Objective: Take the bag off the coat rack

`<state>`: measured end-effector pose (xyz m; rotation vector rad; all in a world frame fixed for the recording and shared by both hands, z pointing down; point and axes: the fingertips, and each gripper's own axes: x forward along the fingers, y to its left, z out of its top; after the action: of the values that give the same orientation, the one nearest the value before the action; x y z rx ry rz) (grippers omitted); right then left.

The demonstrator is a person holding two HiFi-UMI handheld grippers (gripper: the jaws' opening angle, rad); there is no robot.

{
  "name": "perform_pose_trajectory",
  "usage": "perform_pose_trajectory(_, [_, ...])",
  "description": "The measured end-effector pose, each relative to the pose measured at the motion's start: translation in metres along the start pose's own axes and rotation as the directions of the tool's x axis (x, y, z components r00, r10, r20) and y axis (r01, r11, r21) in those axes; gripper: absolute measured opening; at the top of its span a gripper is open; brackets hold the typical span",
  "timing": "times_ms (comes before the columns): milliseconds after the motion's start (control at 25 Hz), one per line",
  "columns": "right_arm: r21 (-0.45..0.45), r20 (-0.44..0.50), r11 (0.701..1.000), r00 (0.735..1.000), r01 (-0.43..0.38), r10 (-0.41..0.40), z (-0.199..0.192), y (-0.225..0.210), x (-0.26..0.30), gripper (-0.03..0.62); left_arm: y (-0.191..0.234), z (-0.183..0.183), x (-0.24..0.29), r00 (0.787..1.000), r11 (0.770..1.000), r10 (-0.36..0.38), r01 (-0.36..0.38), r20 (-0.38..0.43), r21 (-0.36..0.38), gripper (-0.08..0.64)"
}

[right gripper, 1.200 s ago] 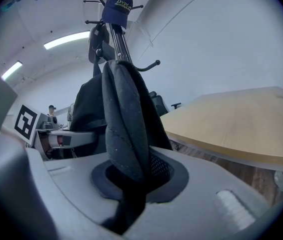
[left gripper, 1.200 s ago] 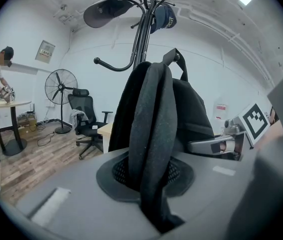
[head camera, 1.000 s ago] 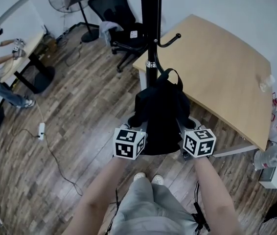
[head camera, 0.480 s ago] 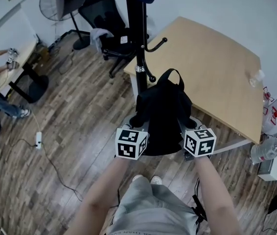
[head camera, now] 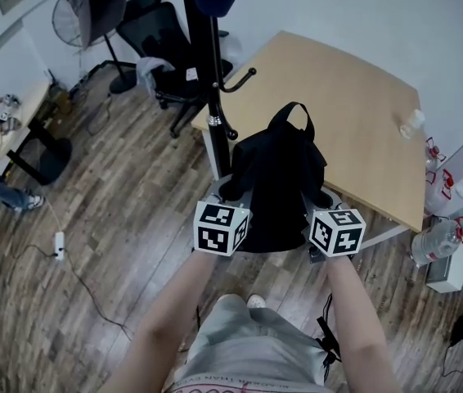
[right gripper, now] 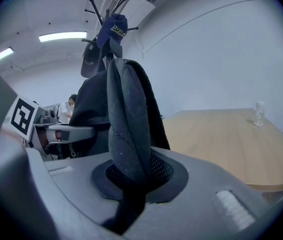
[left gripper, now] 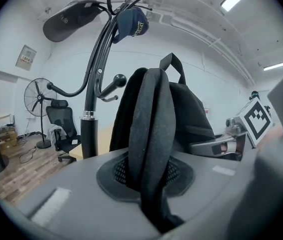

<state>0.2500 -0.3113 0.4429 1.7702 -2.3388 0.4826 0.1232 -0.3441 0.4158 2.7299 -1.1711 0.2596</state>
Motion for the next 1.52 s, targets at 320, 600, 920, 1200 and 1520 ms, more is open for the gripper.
perform_pose_trajectory(320, [-0.018,0.072,0.999,0.996,0.051,-0.049,0.035,-0.018,-0.025,0.038,-0.023,0.041,0.011,0.997,0.998,-0.045,0.043,0.059,0.039,0.067])
perform_pose_trajectory(600, [-0.037,0.147,0.995,0.985,0.094,-0.088,0.067,-0.025,-0.051,0.038,-0.041,0.077,0.011,0.989,0.994,-0.079,0.069,0.126,0.082,0.067])
perform_pose_trajectory(920, [-0.073,0.204,0.990,0.973,0.124,-0.106,0.095,-0.027,-0.071,0.037,-0.055,0.111,0.009,0.977,0.987,-0.107,0.082,0.186,0.138,0.067])
perform_pose_trajectory(1200, [-0.114,0.262,0.981,0.957,0.159,-0.125,0.121,-0.025,-0.090,0.035,-0.068,0.143,0.003,0.961,0.978,-0.131,0.085,0.245,0.191,0.067])
perform_pose_trajectory(1520, [-0.144,0.310,0.969,0.939,0.201,-0.149,0.142,-0.024,-0.103,0.035,-0.076,0.166,-0.001,0.945,0.972,-0.149,0.085,0.292,0.220,0.066])
